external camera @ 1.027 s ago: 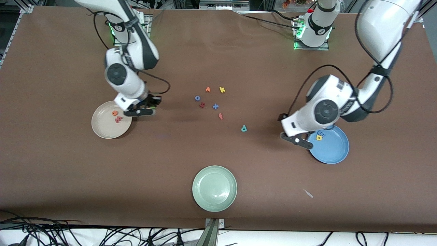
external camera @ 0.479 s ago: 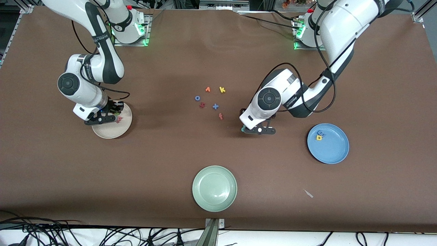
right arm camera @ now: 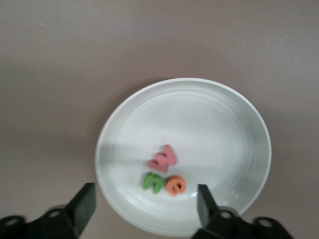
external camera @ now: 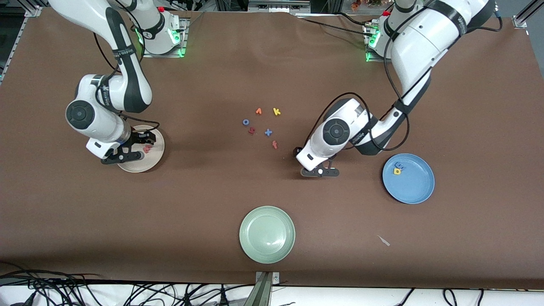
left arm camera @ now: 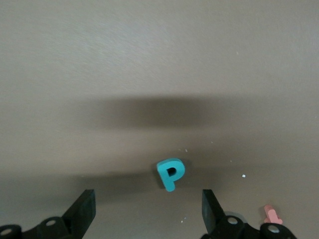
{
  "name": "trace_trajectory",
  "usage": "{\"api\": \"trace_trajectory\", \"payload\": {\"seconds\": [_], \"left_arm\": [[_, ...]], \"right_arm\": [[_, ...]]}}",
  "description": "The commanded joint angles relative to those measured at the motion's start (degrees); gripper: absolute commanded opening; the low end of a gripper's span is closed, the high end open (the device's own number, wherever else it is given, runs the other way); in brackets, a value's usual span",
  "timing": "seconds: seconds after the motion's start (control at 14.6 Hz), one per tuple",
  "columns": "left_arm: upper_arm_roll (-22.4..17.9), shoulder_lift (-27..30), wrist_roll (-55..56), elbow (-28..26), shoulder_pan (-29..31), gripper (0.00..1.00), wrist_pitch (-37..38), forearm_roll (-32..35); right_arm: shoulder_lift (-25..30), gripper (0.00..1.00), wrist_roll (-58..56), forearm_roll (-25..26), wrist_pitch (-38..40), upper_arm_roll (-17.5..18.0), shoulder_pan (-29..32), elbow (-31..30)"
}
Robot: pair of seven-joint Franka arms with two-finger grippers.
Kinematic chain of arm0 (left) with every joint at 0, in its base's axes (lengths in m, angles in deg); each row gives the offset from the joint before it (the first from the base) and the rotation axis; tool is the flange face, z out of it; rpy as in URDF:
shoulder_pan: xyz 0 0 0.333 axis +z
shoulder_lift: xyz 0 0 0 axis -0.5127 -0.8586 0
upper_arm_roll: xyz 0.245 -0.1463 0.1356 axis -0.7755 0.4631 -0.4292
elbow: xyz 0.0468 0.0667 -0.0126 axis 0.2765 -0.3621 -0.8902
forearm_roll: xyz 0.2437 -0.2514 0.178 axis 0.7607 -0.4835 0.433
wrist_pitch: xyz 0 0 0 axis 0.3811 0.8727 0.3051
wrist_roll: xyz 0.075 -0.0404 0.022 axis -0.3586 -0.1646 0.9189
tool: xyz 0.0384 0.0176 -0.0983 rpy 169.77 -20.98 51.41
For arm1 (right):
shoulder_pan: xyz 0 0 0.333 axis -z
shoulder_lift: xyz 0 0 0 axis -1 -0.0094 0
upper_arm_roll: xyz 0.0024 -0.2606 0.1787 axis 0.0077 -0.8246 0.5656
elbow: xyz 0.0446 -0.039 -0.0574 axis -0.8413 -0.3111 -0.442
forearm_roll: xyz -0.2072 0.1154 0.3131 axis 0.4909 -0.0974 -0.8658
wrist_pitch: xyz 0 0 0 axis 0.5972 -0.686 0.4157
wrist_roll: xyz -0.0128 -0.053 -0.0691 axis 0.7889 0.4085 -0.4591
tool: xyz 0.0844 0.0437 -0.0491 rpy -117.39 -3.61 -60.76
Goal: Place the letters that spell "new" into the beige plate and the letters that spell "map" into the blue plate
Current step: 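Drop the n on the white plate while the left gripper reaches teal P, then carry the teal P to the blue plate while the right gripper returns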
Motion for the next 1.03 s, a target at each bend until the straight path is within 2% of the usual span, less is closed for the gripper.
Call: {"api": "trace_trajectory", "payload": {"seconds": [0.0, 0.14, 0.34, 0.62, 0.82, 0.89, 0.96], "left_arm": [[-4.07, -0.58, 0.95, 1.57, -4.96, 0.77, -1.11, 1.22], [-4.07, -1.37, 0.95, 1.48, -5.06, 0.77, -2.77, 1.30], [-4.33, -2.16, 0.86, 1.22, -5.49, 0.74, -4.54, 1.39], [-4.69, -3.57, 1.03, 1.57, -5.49, 0.57, -4.54, 7.02], [-4.69, -3.66, 1.12, 1.74, -5.41, 0.29, -4.54, 6.23], [-4.60, -3.48, 1.12, 1.83, -5.32, 0.18, -4.54, 6.14], [-4.60, -3.13, 0.86, 1.83, -4.88, 0.08, -4.45, 6.14]], "right_arm": [[0.08, 1.00, 0.11, 0.74, 15.49, -0.31, 0.47, 10.65], [0.08, 1.00, 0.38, 1.09, 22.10, -0.58, 0.47, 15.67], [0.34, 1.00, 0.46, 2.93, 28.09, -1.10, -0.31, 20.69], [0.87, 1.00, 2.39, 3.29, 38.71, -2.16, -1.46, 28.50], [0.78, 1.00, 6.08, 3.99, 45.23, -1.46, -1.90, 34.05], [1.48, 1.00, 7.05, 3.99, 45.16, 0.11, -1.12, 34.15], [3.40, 1.00, 7.75, 4.69, 45.59, 4.39, 1.76, 33.98]]}}
